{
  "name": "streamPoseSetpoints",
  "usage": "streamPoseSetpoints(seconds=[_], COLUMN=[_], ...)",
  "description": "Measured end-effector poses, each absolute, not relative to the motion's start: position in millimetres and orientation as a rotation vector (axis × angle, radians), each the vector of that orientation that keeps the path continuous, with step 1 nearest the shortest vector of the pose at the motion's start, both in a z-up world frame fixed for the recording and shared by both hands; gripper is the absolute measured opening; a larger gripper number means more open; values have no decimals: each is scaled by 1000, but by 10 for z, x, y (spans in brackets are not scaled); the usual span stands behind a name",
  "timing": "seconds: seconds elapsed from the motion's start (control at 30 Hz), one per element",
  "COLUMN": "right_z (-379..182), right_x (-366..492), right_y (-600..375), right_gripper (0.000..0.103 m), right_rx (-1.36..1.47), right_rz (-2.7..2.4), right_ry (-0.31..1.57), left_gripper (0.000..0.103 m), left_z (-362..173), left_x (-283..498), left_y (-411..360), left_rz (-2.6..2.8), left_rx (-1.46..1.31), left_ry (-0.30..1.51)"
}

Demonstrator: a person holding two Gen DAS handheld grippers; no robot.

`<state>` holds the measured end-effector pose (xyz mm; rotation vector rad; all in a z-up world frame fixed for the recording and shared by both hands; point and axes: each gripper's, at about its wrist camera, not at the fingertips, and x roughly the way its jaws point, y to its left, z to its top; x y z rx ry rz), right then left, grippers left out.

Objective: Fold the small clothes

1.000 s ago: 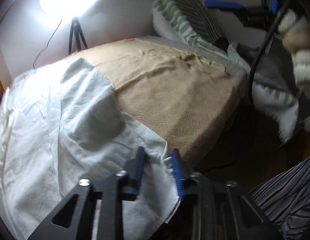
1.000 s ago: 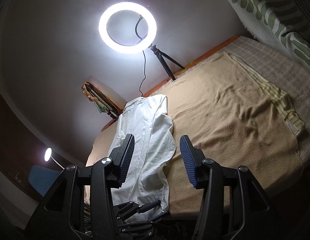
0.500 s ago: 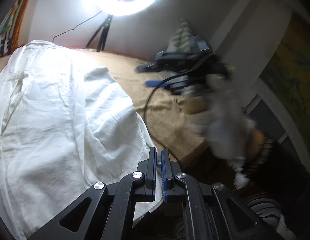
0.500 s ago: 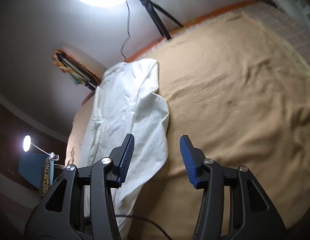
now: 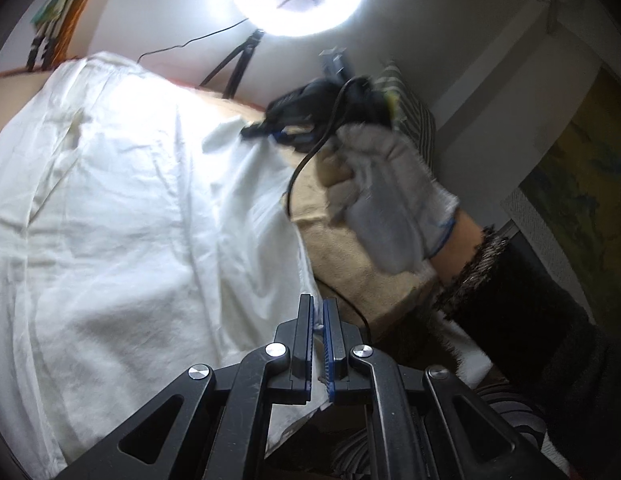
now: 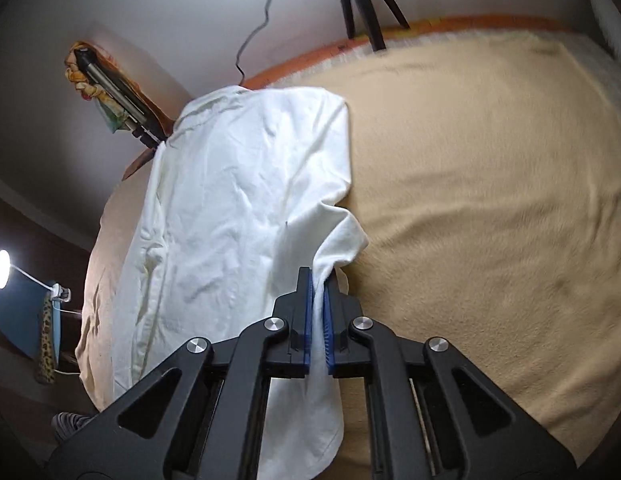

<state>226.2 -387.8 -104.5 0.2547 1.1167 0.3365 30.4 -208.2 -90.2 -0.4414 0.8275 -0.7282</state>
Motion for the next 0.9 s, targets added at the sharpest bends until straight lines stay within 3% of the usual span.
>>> streamPoseSetpoints(seconds=[0.37, 0.9], right_z=[-593, -1057], right_x=[2212, 2170], right_y=[-2874, -1798], right_gripper=[5, 4], right_rx=[-137, -243], right_rz=[307, 452], right_ry=[1102, 1143], left_gripper=[1, 1], left_z=[-1083, -1293], left_x=[179, -23], left_y=[-1658, -1190], left_rz=[-704, -631], left_rx=[-554, -608], left_ry=[841, 850])
